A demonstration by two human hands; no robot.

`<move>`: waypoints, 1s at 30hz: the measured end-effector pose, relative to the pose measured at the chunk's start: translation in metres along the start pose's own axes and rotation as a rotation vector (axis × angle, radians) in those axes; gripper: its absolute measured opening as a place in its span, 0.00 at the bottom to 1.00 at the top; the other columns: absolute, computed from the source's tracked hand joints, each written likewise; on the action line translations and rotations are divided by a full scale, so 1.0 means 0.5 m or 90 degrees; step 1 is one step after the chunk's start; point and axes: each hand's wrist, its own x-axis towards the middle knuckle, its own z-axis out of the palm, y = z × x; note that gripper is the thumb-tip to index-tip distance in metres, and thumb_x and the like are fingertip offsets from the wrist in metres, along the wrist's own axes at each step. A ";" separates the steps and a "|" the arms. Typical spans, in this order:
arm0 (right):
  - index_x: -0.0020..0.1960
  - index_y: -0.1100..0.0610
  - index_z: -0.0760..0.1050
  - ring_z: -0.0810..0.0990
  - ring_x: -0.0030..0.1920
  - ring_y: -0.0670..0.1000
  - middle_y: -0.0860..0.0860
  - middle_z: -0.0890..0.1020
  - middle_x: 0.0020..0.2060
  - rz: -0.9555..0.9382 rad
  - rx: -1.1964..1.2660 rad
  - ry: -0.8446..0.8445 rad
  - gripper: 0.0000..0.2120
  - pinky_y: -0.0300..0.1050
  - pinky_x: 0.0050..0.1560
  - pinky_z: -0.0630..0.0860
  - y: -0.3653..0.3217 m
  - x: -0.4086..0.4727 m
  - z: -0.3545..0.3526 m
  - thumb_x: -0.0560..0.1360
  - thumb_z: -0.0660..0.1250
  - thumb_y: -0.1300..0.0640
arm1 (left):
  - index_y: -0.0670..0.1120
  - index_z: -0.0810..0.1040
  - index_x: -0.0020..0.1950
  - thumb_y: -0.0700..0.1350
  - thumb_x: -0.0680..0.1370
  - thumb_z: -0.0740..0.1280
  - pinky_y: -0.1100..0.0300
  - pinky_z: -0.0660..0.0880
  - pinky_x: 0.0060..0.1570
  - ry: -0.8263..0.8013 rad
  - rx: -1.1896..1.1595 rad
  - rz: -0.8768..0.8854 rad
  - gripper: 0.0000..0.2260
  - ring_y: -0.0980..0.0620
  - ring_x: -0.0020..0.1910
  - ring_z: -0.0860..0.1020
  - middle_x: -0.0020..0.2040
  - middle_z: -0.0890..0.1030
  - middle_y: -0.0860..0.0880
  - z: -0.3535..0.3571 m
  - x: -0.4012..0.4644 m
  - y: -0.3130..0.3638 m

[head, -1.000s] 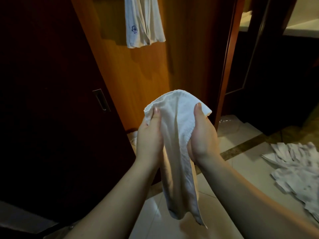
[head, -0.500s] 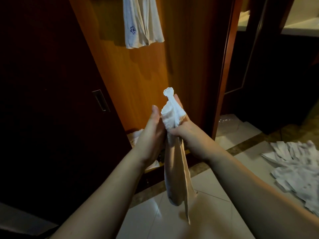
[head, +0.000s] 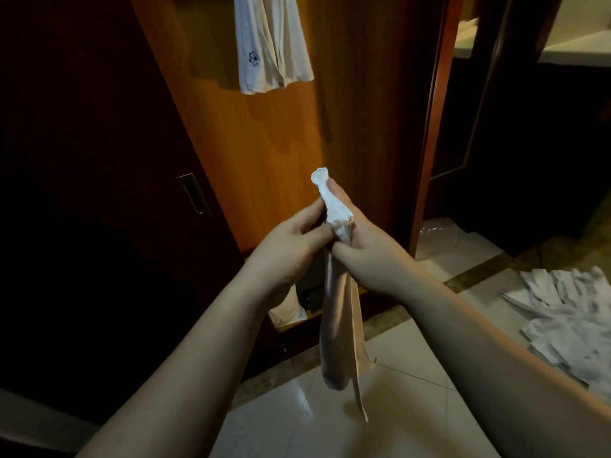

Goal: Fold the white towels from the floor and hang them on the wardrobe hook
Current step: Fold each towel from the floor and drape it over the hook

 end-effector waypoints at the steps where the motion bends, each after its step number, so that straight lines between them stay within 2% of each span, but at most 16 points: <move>1: 0.82 0.40 0.44 0.72 0.70 0.44 0.48 0.59 0.81 -0.001 0.051 0.003 0.36 0.40 0.71 0.70 0.002 0.003 -0.005 0.82 0.61 0.54 | 0.55 0.71 0.75 0.44 0.83 0.64 0.70 0.77 0.50 0.015 -0.020 0.006 0.21 0.63 0.59 0.80 0.60 0.83 0.61 -0.005 0.001 0.000; 2: 0.82 0.40 0.50 0.69 0.73 0.46 0.47 0.64 0.79 0.006 0.118 0.009 0.33 0.47 0.74 0.67 0.004 0.008 -0.012 0.81 0.61 0.51 | 0.57 0.73 0.72 0.45 0.82 0.65 0.70 0.77 0.50 0.034 -0.038 0.012 0.19 0.65 0.59 0.79 0.59 0.82 0.64 -0.011 0.002 0.000; 3: 0.80 0.41 0.56 0.71 0.72 0.47 0.47 0.70 0.75 0.019 0.197 0.013 0.30 0.50 0.74 0.68 0.005 0.013 -0.022 0.80 0.62 0.48 | 0.60 0.75 0.69 0.47 0.80 0.67 0.68 0.76 0.53 0.058 -0.051 0.016 0.18 0.66 0.60 0.78 0.59 0.82 0.65 -0.016 0.003 0.000; 5: 0.73 0.47 0.69 0.80 0.63 0.49 0.49 0.81 0.63 0.053 0.368 0.009 0.23 0.50 0.64 0.77 0.002 0.023 -0.040 0.79 0.65 0.45 | 0.62 0.80 0.64 0.52 0.75 0.70 0.64 0.73 0.58 0.134 -0.051 0.031 0.17 0.65 0.62 0.77 0.62 0.81 0.63 -0.023 0.007 0.004; 8: 0.62 0.57 0.76 0.85 0.52 0.53 0.53 0.86 0.50 0.058 0.457 0.023 0.20 0.48 0.53 0.83 -0.005 0.040 -0.060 0.76 0.63 0.45 | 0.53 0.73 0.73 0.55 0.71 0.73 0.67 0.76 0.53 0.229 -0.057 0.071 0.30 0.65 0.61 0.78 0.66 0.79 0.57 -0.031 0.020 0.009; 10: 0.60 0.58 0.77 0.87 0.51 0.54 0.54 0.87 0.48 0.038 0.425 0.027 0.22 0.44 0.48 0.83 -0.014 0.049 -0.073 0.76 0.61 0.42 | 0.53 0.72 0.71 0.57 0.70 0.75 0.60 0.75 0.53 0.201 -0.071 0.024 0.31 0.56 0.61 0.80 0.64 0.81 0.54 -0.039 0.030 0.017; 13: 0.59 0.58 0.78 0.87 0.52 0.55 0.55 0.87 0.50 -0.002 0.361 0.048 0.25 0.46 0.48 0.84 -0.029 0.066 -0.094 0.75 0.60 0.39 | 0.51 0.81 0.61 0.57 0.68 0.76 0.53 0.77 0.50 0.100 -0.095 -0.041 0.23 0.46 0.57 0.83 0.58 0.85 0.49 -0.052 0.040 0.026; 16: 0.54 0.59 0.81 0.87 0.48 0.55 0.55 0.88 0.47 -0.021 0.241 0.148 0.29 0.55 0.51 0.85 -0.039 0.083 -0.109 0.74 0.61 0.34 | 0.54 0.86 0.52 0.54 0.73 0.74 0.57 0.80 0.44 0.067 -0.108 -0.007 0.10 0.47 0.52 0.85 0.54 0.86 0.48 -0.051 0.041 0.033; 19: 0.46 0.56 0.82 0.86 0.43 0.56 0.54 0.87 0.42 -0.042 0.123 0.280 0.31 0.62 0.48 0.83 -0.034 0.093 -0.111 0.73 0.61 0.28 | 0.55 0.86 0.50 0.54 0.75 0.72 0.53 0.80 0.47 0.084 -0.113 0.044 0.07 0.46 0.53 0.85 0.53 0.86 0.48 -0.043 0.046 0.043; 21: 0.47 0.55 0.83 0.86 0.44 0.55 0.53 0.87 0.43 -0.067 0.130 0.312 0.33 0.59 0.46 0.83 -0.017 0.096 -0.115 0.70 0.61 0.25 | 0.55 0.87 0.49 0.53 0.76 0.71 0.54 0.81 0.45 0.092 -0.133 0.041 0.07 0.47 0.52 0.85 0.52 0.86 0.48 -0.038 0.051 0.052; 23: 0.55 0.52 0.82 0.87 0.51 0.53 0.51 0.87 0.49 -0.058 0.265 0.238 0.33 0.50 0.47 0.84 0.007 0.095 -0.116 0.65 0.69 0.25 | 0.53 0.87 0.49 0.51 0.76 0.70 0.57 0.81 0.43 0.094 -0.171 0.021 0.07 0.48 0.51 0.85 0.53 0.86 0.47 -0.037 0.060 0.061; 26: 0.69 0.59 0.73 0.83 0.60 0.57 0.56 0.85 0.59 0.014 0.493 0.032 0.50 0.51 0.55 0.82 0.063 0.082 -0.102 0.57 0.81 0.31 | 0.46 0.86 0.52 0.48 0.73 0.73 0.53 0.82 0.48 0.120 -0.238 -0.010 0.11 0.45 0.54 0.85 0.55 0.86 0.43 -0.044 0.074 0.084; 28: 0.68 0.60 0.74 0.83 0.61 0.57 0.57 0.85 0.59 0.045 0.545 -0.081 0.47 0.50 0.55 0.81 0.099 0.067 -0.077 0.57 0.84 0.37 | 0.45 0.84 0.56 0.49 0.71 0.74 0.51 0.81 0.47 0.158 -0.257 -0.029 0.15 0.45 0.52 0.85 0.54 0.86 0.43 -0.057 0.085 0.102; 30: 0.63 0.58 0.79 0.84 0.59 0.54 0.55 0.85 0.57 0.083 0.557 -0.141 0.40 0.45 0.54 0.81 0.119 0.055 -0.047 0.58 0.85 0.41 | 0.44 0.82 0.58 0.49 0.74 0.73 0.50 0.81 0.46 0.194 -0.261 -0.041 0.15 0.45 0.50 0.86 0.52 0.87 0.44 -0.073 0.095 0.118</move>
